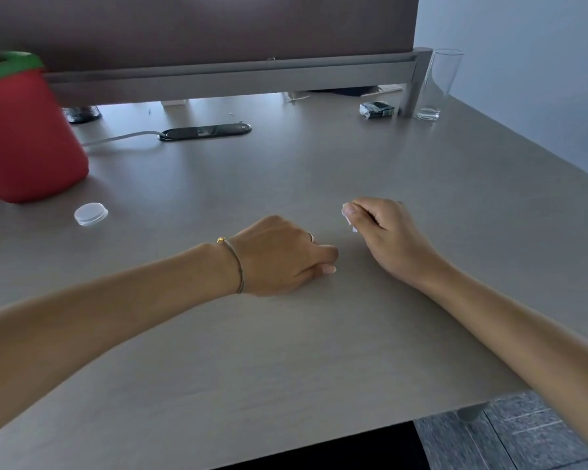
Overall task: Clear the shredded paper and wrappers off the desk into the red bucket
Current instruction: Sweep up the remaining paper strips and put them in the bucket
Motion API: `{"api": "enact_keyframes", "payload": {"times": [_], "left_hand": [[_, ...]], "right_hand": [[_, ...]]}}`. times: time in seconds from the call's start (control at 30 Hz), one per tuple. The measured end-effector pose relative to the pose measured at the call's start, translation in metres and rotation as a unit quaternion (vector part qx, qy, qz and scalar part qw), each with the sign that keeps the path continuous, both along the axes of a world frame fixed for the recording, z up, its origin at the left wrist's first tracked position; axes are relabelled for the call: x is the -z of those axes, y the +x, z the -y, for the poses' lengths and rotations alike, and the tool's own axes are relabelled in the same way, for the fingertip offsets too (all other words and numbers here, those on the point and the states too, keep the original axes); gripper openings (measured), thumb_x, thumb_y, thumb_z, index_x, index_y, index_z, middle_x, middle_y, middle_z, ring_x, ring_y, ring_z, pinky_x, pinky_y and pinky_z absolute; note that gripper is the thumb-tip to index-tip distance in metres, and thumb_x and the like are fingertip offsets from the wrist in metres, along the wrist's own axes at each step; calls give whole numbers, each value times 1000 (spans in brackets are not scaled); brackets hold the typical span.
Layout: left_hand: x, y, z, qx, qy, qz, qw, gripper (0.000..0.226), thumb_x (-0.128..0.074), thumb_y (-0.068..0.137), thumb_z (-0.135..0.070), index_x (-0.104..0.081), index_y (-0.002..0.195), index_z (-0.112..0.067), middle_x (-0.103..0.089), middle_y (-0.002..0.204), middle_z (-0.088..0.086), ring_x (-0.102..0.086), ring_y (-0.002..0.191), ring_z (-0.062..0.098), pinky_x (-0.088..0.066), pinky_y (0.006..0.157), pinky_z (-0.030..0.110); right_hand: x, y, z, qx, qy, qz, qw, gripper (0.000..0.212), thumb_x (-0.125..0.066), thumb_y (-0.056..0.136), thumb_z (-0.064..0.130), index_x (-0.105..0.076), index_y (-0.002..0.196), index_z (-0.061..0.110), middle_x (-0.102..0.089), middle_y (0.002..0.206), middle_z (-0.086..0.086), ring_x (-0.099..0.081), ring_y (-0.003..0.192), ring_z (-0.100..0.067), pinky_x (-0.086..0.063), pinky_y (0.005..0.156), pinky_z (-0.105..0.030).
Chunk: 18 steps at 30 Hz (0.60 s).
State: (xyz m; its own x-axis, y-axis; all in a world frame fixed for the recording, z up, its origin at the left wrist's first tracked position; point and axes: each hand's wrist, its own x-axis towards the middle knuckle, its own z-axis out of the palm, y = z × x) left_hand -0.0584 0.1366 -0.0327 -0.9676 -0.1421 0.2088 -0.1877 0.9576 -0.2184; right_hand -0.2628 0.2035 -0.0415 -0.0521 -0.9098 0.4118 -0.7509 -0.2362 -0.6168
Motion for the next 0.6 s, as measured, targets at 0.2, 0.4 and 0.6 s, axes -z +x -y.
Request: {"api": "enact_keyframes", "payload": {"times": [0.2, 0.4, 0.6], "left_hand": [[2, -4, 0, -71, -12, 1, 997, 31, -26, 103, -40, -49, 95, -20, -61, 68, 5, -57, 59, 33, -25, 54, 32], [1, 0, -2, -163, 27, -17, 986, 27, -27, 105, -40, -35, 86, -23, -56, 71, 6, -39, 60, 29, -26, 59, 34], [-6, 19, 15, -206, 246, -107, 941, 35, -39, 101, -34, -39, 71, -15, -44, 56, 1, -42, 57, 23, -33, 55, 38]], "right_hand": [[-2, 0, -2, 0, 10, 11, 1000, 44, -47, 107, 26, -34, 69, 9, -29, 61, 5, -35, 55, -8, -29, 58, -35], [-6, 1, 3, 22, 24, 38, 999, 44, -47, 107, 21, -30, 67, 16, -26, 55, 8, -31, 51, -6, -24, 56, -32], [-11, 12, 18, 34, 31, 21, 999, 45, -47, 106, 21, -27, 68, 8, -23, 63, -1, -21, 53, -9, -17, 51, -30]]}}
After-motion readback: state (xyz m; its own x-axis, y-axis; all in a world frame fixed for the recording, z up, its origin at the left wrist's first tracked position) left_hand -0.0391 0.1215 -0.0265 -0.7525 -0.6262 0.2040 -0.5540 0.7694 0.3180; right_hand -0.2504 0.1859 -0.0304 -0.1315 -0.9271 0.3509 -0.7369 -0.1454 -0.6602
